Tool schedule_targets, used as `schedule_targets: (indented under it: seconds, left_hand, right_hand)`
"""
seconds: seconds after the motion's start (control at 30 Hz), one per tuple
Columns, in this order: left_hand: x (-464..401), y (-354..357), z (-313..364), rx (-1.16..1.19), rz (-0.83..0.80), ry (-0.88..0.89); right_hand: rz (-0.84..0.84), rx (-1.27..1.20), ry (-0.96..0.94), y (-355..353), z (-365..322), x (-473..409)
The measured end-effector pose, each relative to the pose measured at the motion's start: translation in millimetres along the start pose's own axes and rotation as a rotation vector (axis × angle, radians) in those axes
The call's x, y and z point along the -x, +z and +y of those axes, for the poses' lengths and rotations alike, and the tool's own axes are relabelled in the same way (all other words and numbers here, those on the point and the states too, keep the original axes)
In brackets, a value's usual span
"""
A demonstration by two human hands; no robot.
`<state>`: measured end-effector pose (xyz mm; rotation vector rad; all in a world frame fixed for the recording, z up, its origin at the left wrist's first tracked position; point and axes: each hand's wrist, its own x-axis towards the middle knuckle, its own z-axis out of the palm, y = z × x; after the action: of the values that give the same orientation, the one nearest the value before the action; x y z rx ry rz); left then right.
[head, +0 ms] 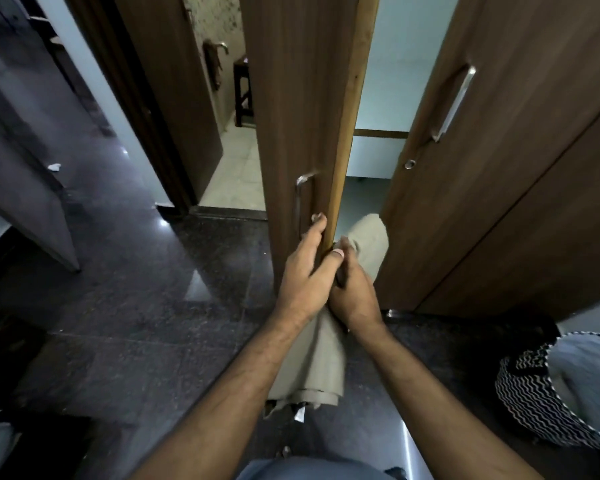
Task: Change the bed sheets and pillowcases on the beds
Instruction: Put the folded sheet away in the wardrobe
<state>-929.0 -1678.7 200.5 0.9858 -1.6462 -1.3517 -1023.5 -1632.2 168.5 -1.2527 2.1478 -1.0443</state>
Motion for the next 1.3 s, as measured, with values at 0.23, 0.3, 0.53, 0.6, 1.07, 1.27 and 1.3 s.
schedule_targets:
  seconds: [0.23,0.3,0.53,0.6,1.07,1.27,1.3]
  left_hand:
    - [-55.3,77.8,17.9,-0.129,-0.290,-0.041]
    - [-74.0,99.3,25.0,-0.178,-0.303,-0.008]
    - [-125.1,157.4,34.7,-0.223,-0.281,-0.071]
    - [-130.2,174.1,35.8,-0.271,-0.297,-0.065]
    - [-207.2,220.2,26.1,-0.254,-0.217,-0.119]
    - [-240.5,223.9,27.4,-0.242,-0.239,-0.123]
    - [-246.4,222.9,29.4,-0.237,-0.240,-0.116]
  right_hand:
    - [0.127,-0.095,0.050,-53.5,35.0,-4.5]
    - [0.137,-0.095,0.073,-68.7,46.6,-13.0]
    - [0.091,-0.073,0.103,-126.6,83.9,-58.2]
    - [0.092,-0.066,0.082,-140.0,92.5,-73.5]
    - [0.170,0.009,0.001,-153.3,96.8,-157.8]
    - [0.213,-0.003,0.074,-148.0,88.6,-186.9]
    - [0.233,-0.003,0.085,-146.7,86.5,-192.7]
